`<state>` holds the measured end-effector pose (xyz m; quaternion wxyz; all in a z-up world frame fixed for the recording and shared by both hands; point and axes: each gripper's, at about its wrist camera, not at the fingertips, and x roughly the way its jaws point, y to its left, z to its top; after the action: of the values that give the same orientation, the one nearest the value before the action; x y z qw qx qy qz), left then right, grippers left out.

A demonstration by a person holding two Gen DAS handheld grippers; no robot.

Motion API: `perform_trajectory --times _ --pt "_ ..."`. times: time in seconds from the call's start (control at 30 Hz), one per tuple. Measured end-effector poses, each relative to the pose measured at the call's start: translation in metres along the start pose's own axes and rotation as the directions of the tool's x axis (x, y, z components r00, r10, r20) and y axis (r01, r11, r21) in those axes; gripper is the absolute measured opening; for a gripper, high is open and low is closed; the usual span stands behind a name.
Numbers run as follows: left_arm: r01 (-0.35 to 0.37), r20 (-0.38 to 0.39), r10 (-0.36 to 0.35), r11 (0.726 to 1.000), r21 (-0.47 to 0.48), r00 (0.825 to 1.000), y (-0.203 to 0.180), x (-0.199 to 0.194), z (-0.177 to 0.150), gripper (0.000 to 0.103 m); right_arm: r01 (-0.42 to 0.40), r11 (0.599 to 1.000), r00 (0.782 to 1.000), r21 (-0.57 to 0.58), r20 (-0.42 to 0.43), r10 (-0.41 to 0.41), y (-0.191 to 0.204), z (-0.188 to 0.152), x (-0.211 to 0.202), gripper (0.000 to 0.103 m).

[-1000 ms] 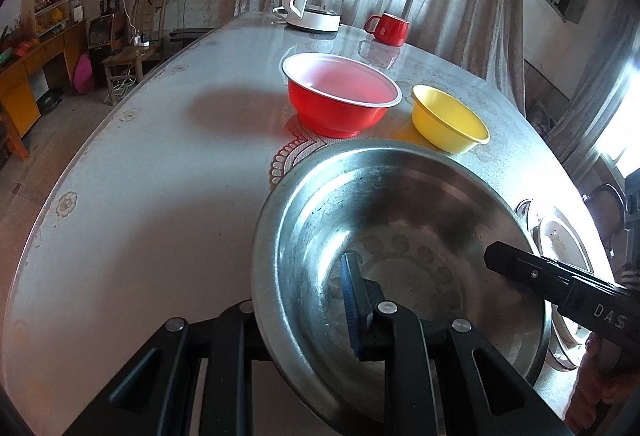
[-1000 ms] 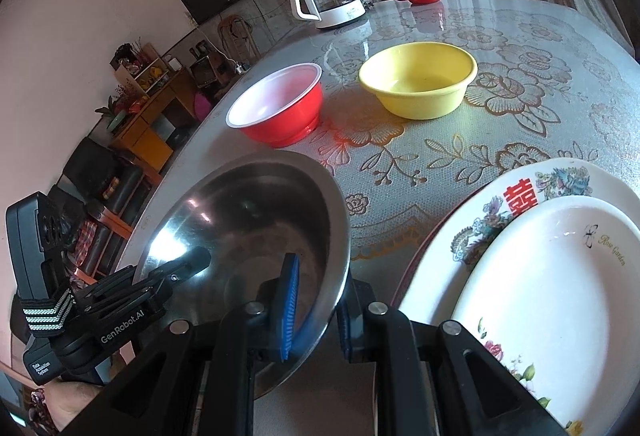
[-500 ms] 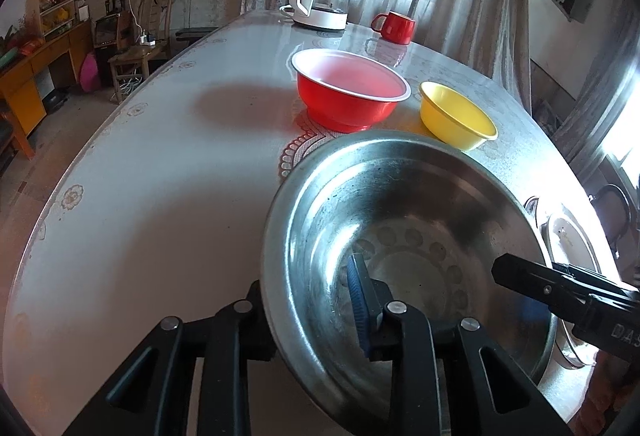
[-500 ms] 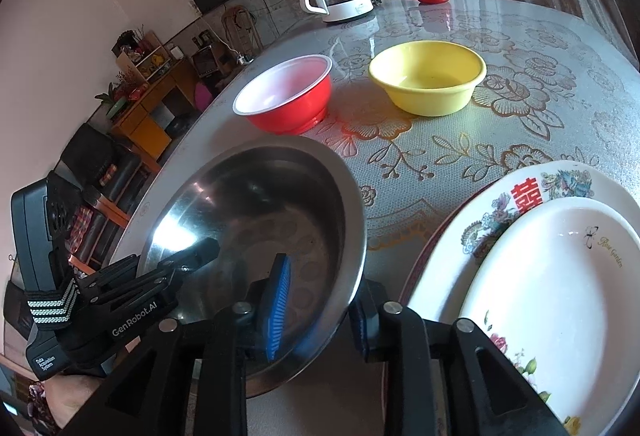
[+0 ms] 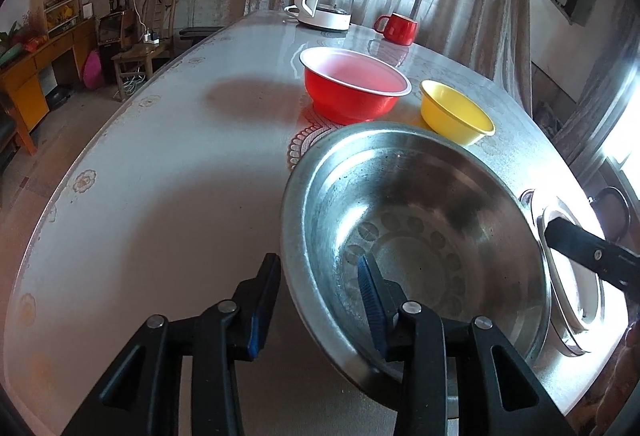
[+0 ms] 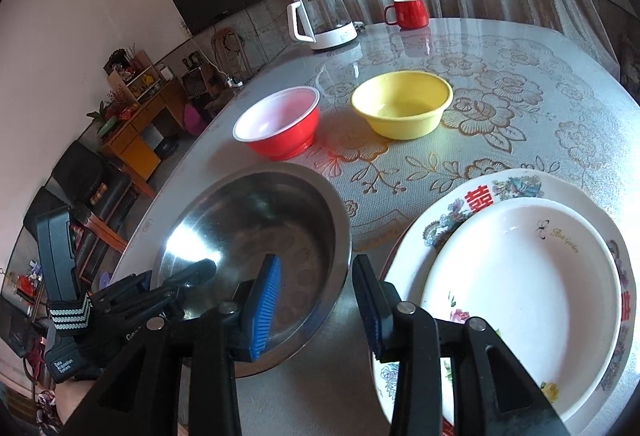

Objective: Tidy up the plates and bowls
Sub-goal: 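Lower the steel bowl onto the plate stack and open both grippers, then withdraw both grippers and reach to the rim of the yellow bowl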

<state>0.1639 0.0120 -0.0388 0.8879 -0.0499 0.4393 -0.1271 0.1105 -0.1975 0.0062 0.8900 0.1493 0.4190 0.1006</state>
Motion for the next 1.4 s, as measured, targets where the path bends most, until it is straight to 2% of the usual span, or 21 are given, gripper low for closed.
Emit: perform_trajectory --times 0.07,0.13,0.33,0.4,0.43,0.47,0.6,0.67,0.83,1.0,1.2,1.4 --pt "0.011 -0.001 -0.011 1.0 0.005 1.0 -0.002 -0.003 -0.001 0.032 -0.011 1.0 1.0 0.007 0.015 0.011 0.0 0.002 -0.005 0.038" --pt "0.009 -0.003 -0.009 1.0 0.016 1.0 -0.005 -0.005 -0.003 0.03 -0.013 1.0 1.0 0.013 0.024 0.012 -0.001 0.004 -0.007 0.038" --pt "0.025 0.008 -0.025 1.0 0.013 1.0 -0.009 -0.017 -0.009 0.033 -0.027 0.999 0.999 0.04 0.025 0.026 -0.006 0.0 -0.007 0.038" --pt "0.029 0.017 -0.029 1.0 -0.003 0.999 -0.007 -0.021 -0.009 0.054 -0.034 0.998 0.999 0.048 0.025 0.033 -0.008 -0.001 -0.007 0.038" --pt "0.026 0.028 -0.026 1.0 -0.017 0.999 -0.006 -0.025 -0.009 0.071 -0.034 0.998 0.999 0.047 0.026 0.033 -0.009 -0.001 -0.008 0.038" --pt "0.023 0.042 -0.022 0.999 -0.031 0.999 -0.004 -0.028 -0.009 0.076 -0.033 0.998 0.999 0.049 0.028 0.032 -0.01 -0.001 -0.008 0.038" --pt "0.015 0.057 -0.012 0.999 -0.051 0.998 0.001 -0.036 -0.006 0.079 -0.037 0.998 0.999 0.052 0.038 0.035 -0.013 -0.002 -0.012 0.038" --pt "0.007 0.058 -0.002 0.997 -0.073 0.998 0.005 -0.039 -0.005 0.09 -0.041 0.998 0.998 0.054 0.039 0.039 -0.015 -0.002 -0.013 0.038" --pt "-0.007 0.037 0.011 0.994 -0.105 0.999 0.008 -0.039 -0.004 0.098 -0.053 0.997 0.998 0.057 0.044 0.051 -0.018 -0.003 -0.015 0.038" --pt "-0.02 0.04 0.024 0.994 -0.104 0.999 0.005 -0.043 -0.003 0.101 -0.059 0.997 0.998 0.055 0.04 0.056 -0.019 -0.005 -0.016 0.038" --pt "0.015 0.068 -0.011 0.998 -0.059 0.998 -0.01 -0.055 0.009 0.101 -0.042 0.998 0.998 0.053 0.038 0.04 -0.026 -0.002 -0.019 0.038" --pt "0.05 0.085 -0.051 0.999 0.017 0.995 -0.033 -0.064 0.031 0.101 0.055 0.998 0.998 0.018 0.024 -0.056 -0.038 0.012 -0.024 0.038"
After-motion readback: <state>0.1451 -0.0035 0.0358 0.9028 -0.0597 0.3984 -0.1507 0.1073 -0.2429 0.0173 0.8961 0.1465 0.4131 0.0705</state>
